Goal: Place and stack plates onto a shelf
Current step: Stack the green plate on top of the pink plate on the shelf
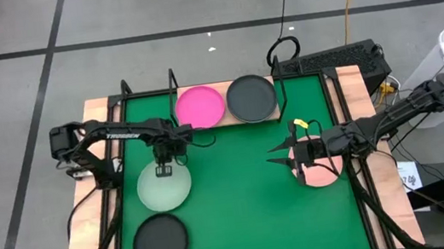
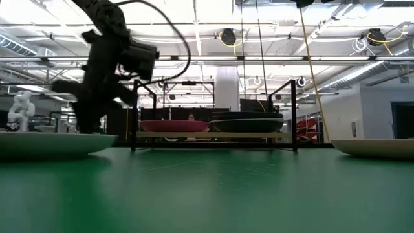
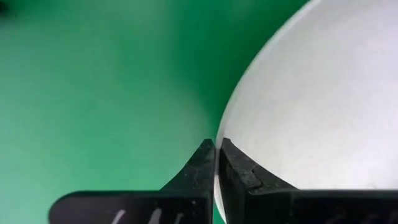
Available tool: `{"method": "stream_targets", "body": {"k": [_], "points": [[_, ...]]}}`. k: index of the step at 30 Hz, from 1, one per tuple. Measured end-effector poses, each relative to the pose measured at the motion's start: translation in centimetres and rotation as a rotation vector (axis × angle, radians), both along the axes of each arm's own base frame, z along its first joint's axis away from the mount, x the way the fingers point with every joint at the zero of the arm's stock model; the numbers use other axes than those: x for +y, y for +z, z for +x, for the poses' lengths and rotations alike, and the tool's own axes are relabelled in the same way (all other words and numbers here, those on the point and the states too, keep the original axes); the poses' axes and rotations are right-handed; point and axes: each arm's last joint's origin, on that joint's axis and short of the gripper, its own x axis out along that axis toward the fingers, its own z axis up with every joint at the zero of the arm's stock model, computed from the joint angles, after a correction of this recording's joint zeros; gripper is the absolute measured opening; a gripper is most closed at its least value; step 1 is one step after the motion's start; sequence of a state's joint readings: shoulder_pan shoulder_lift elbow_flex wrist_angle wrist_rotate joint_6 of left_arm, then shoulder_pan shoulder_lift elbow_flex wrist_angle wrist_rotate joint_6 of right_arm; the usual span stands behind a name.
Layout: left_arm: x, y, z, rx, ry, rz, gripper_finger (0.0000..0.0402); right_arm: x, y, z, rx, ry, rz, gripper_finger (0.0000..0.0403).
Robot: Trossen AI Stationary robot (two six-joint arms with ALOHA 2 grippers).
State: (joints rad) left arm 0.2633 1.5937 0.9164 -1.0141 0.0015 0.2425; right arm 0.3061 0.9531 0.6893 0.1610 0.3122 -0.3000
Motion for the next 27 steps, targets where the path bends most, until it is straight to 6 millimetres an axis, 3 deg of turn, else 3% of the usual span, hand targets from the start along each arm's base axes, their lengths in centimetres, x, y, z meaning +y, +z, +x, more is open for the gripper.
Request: {"method": "stream_targets", "body": {"k": [7,15,20,27], "points": [[0.3,4.4,1.4,-0.115,0.001,0.041,0.0007,0.0,0.0,0.0,0.001,0.002,0.0,0.0091],[1.2,11.7,3.1,-0.361,-0.007,0.167,0.0007,0.0,0.0,0.0,0.005,0.002,-0.003,0.0091],[3.6,15.8,4.1,-0.55,0.058,0.318,0.0006,0.0,0.0,0.0,-0.002,0.003,-0.001,0.0091],[8.9,18.1,3.5,-0.673,0.104,0.444,0.0006,0.0,0.0,0.0,-0.004,0.002,0.001,0.0091]]}}
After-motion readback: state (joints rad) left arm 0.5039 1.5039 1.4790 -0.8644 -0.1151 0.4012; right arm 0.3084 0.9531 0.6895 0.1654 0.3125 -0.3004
